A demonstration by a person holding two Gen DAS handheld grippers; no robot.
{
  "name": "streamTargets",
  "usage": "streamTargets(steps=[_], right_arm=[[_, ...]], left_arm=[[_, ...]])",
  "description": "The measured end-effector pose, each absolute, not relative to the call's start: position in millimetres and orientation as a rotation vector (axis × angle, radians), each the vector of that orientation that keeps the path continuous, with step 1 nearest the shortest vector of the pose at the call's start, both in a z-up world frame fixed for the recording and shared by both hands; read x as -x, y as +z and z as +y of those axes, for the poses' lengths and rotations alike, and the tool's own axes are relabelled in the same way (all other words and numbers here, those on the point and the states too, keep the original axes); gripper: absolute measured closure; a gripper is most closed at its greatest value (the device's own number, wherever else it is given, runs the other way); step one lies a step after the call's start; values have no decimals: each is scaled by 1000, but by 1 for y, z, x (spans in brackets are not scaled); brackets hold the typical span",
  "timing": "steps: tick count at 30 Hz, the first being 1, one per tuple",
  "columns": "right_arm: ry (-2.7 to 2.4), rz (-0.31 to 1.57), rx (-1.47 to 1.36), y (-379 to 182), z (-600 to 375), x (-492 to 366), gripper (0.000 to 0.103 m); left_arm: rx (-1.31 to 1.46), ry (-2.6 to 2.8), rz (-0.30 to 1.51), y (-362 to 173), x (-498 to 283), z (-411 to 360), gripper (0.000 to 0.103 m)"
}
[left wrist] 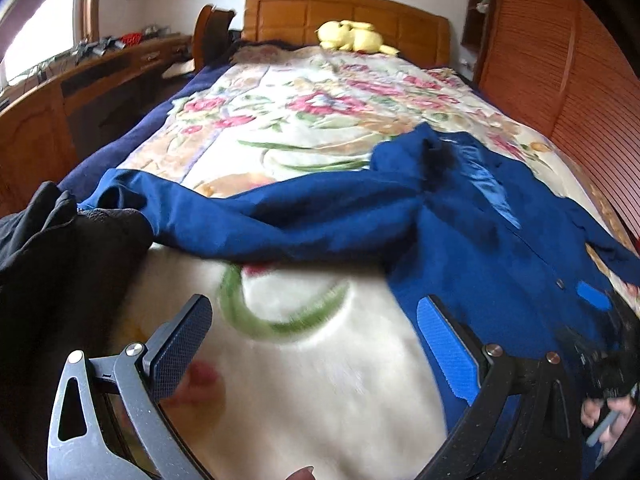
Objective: Fold large clothes
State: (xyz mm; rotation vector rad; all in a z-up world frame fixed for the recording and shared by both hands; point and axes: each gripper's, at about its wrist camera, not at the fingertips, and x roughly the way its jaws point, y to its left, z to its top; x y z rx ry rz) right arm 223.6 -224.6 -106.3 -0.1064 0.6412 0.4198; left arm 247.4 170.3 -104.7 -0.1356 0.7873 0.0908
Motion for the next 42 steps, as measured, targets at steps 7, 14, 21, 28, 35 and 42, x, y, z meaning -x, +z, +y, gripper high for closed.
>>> streamTargets(steps=[7,14,21,28,35,42], right_arm=[[425,650,121,-110,-220,-232,0],[429,654,120,-111,-220,-233,0],[428,649,120,-111,-220,-233,0],[428,641,126,-111,-218,-231,0],[429,639,117,-112,-219,-230,0],[427,638,88,-111,-224,-232,0]], left_arm=[[130,165,814,-106,-291,196,4],[161,228,846,-112,-322,219,38],[147,341,899,-129,-337,241,48],[151,348,943,-133,-346,244,96],[112,266,837,-92,-343,207,101],[37,79,751,-38,-333,130,101]])
